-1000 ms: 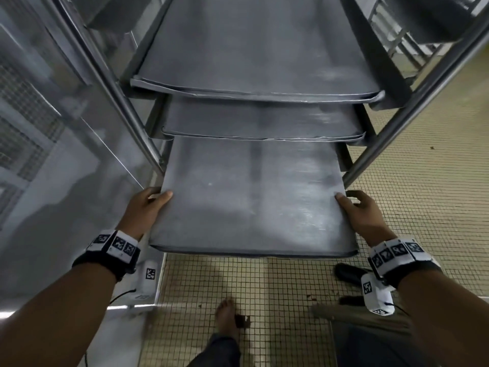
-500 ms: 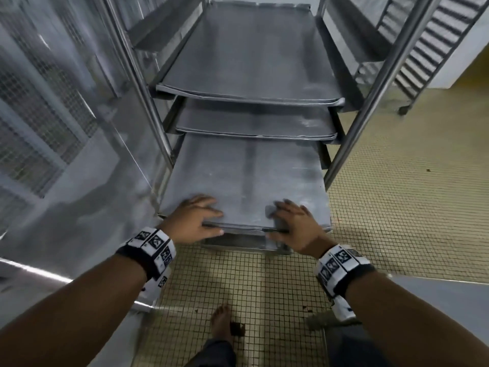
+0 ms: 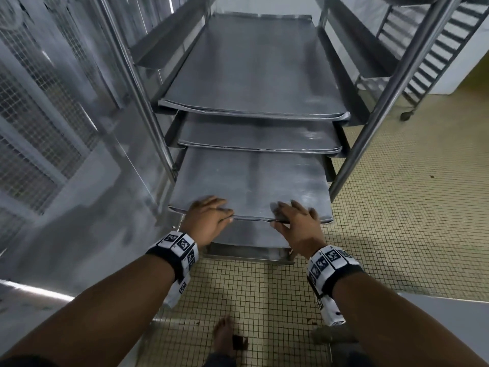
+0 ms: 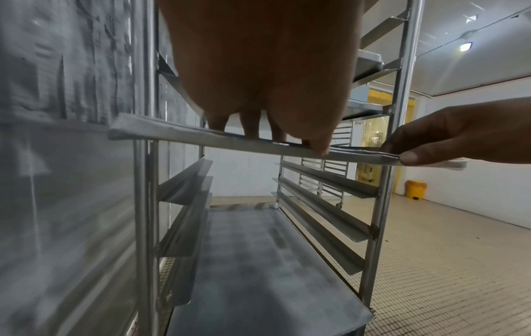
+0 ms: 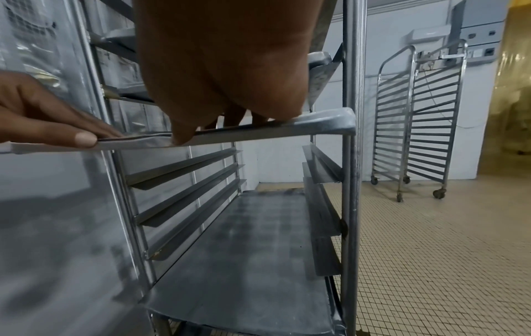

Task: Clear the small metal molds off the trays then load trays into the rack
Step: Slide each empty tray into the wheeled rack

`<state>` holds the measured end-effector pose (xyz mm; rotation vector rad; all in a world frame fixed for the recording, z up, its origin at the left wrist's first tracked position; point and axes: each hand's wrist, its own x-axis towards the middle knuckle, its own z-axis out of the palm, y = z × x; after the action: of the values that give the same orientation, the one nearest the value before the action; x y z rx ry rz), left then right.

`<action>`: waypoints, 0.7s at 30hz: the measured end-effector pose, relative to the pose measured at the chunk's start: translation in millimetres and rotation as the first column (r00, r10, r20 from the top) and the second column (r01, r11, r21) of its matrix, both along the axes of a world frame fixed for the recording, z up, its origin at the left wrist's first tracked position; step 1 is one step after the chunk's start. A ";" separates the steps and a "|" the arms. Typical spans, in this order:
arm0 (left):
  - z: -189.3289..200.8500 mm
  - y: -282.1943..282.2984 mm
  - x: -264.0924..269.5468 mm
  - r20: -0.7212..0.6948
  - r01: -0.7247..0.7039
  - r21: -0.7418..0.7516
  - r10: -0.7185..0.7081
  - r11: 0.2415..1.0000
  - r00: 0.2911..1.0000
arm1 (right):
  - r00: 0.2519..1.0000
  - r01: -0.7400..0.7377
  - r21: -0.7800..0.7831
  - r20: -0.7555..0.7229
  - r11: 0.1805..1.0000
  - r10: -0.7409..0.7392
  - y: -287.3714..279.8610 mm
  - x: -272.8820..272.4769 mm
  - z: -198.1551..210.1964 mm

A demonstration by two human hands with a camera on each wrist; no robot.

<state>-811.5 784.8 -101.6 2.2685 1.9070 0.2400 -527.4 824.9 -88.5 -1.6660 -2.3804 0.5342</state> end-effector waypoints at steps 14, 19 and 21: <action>2.0 130.8 -17.5 -0.015 -0.068 -0.052 0.067 0.996 0.998 | 0.987 0.159 -0.029 -0.002 0.987 -0.159 107.0 -42.2 10.9; 1.5 134.2 -18.1 -0.022 -0.073 -0.032 0.072 0.997 0.997 | 0.992 0.121 -0.020 0.047 0.992 -0.120 114.2 -42.0 7.1; 0.1 124.7 -15.1 -0.042 -0.075 0.008 0.076 0.997 0.996 | 0.992 0.065 0.008 0.104 0.998 -0.065 107.0 -35.9 1.0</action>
<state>-826.6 909.4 -101.6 2.2253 2.0184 0.2101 -563.4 931.9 -87.6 -1.8043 -2.3863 0.4404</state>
